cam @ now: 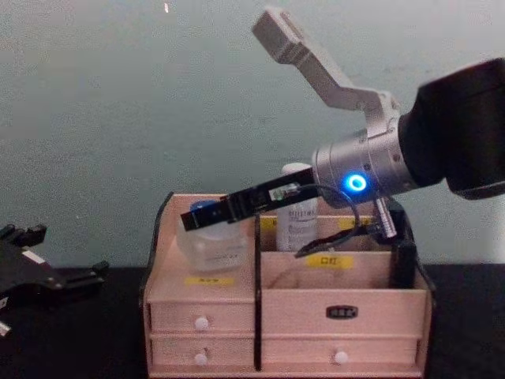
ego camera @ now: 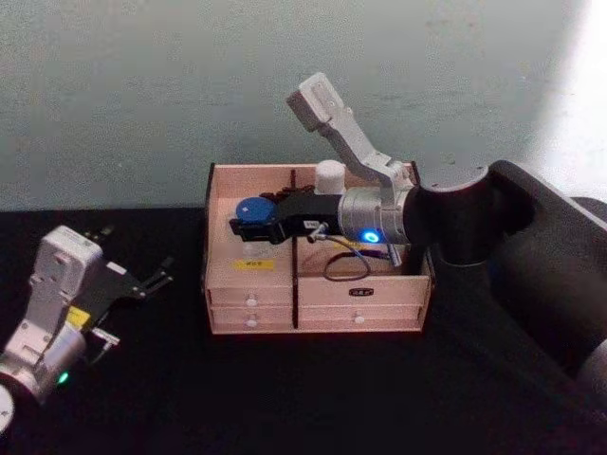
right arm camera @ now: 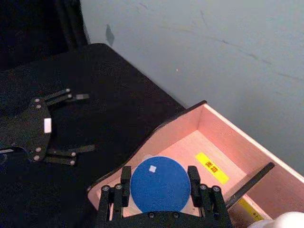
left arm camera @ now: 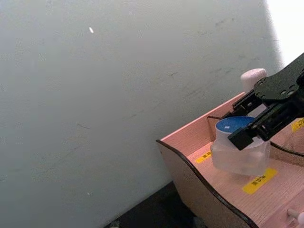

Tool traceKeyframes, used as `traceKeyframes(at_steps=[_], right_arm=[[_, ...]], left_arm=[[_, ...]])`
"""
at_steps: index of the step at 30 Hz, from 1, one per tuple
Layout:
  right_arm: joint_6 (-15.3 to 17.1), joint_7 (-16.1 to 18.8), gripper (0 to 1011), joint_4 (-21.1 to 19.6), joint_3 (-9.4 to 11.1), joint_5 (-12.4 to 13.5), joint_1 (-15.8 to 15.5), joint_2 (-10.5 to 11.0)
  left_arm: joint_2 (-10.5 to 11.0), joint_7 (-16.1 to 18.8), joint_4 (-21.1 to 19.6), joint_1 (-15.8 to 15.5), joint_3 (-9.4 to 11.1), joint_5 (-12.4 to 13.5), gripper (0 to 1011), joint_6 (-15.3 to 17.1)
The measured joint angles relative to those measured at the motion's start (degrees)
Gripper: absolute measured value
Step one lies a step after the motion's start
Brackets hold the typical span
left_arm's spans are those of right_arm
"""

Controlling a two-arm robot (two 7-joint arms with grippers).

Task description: Pick up the facial cleanser and watermelon frost from the table and place them into the tiered storage box.

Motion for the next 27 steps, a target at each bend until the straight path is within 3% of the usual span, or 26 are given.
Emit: traceKeyframes(at_steps=[18, 27], right_arm=[[0.0, 0.0, 716, 2.3, 1.3, -2.8, 0.0, -1.7], [0.0, 0.0, 716, 2.3, 1.3, -2.7, 0.0, -1.7]], left_arm=[[0.0, 0.0, 0.0, 0.0, 0.0, 0.0, 1001, 0.0], [0.0, 0.0, 0.0, 0.0, 0.0, 0.0, 1001, 0.0]])
